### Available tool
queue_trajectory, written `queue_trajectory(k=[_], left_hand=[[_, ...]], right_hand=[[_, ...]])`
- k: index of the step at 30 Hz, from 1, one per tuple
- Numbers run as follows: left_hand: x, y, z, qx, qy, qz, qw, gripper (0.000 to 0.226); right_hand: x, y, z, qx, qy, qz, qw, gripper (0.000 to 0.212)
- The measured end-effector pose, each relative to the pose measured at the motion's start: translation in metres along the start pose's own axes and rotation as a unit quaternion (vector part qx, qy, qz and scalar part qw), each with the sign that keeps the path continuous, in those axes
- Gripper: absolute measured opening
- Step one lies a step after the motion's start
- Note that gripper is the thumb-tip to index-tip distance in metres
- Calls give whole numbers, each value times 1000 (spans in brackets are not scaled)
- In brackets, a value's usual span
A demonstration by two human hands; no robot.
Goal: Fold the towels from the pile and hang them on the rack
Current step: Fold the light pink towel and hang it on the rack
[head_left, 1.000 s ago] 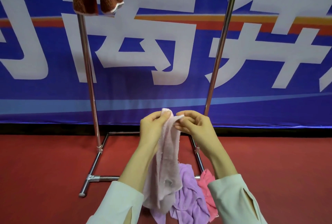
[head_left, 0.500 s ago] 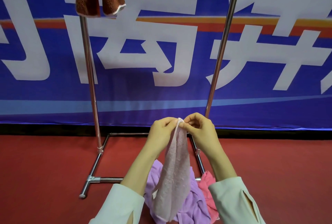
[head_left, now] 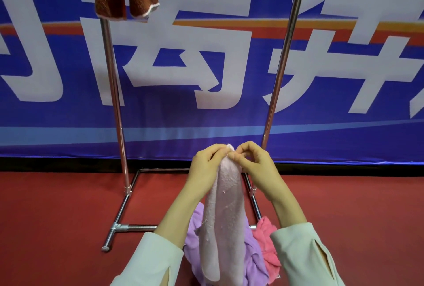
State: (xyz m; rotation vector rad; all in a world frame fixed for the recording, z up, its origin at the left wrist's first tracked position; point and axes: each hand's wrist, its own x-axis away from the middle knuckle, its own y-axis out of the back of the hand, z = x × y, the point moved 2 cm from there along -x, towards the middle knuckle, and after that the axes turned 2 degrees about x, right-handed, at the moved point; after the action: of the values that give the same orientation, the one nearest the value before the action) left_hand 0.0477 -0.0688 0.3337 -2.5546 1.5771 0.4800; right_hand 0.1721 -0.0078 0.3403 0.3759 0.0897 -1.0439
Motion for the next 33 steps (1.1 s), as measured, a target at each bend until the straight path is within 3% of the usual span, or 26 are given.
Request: queue_trajectory(k=[4,10,14,16,19,21,29,33], left_hand=[[-4,3,-4,-3,-12,-31,999,17],[-12,42,9,-1,-18,-123,992,16],[-15,66,20,-6,-8,-182,983,16],[-17,76,24,-7,-2,-211,978,16],[-19,87,27,-11,-1,-247,969,16],[-19,92,29,-16,-2,-270,963,19],[-16,99,27,-33,-16,-303,952,24],[-15,96,29,-42,-12,-293,955,23]], right_hand=[[3,-1,-4,-46,-33,55,997,25],[4,21,-21,86,-55,101,990,43],[5,34,-30,150,-99,122,976,44],[4,39,-36,231,-155,161,947,42],[2,47,-47,409,-211,196,866,47],[3,54,-56,449,-237,207,837,41],[7,68,-72,473,-321,181,800,18],[6,73,-81,446,-351,37,822,18]])
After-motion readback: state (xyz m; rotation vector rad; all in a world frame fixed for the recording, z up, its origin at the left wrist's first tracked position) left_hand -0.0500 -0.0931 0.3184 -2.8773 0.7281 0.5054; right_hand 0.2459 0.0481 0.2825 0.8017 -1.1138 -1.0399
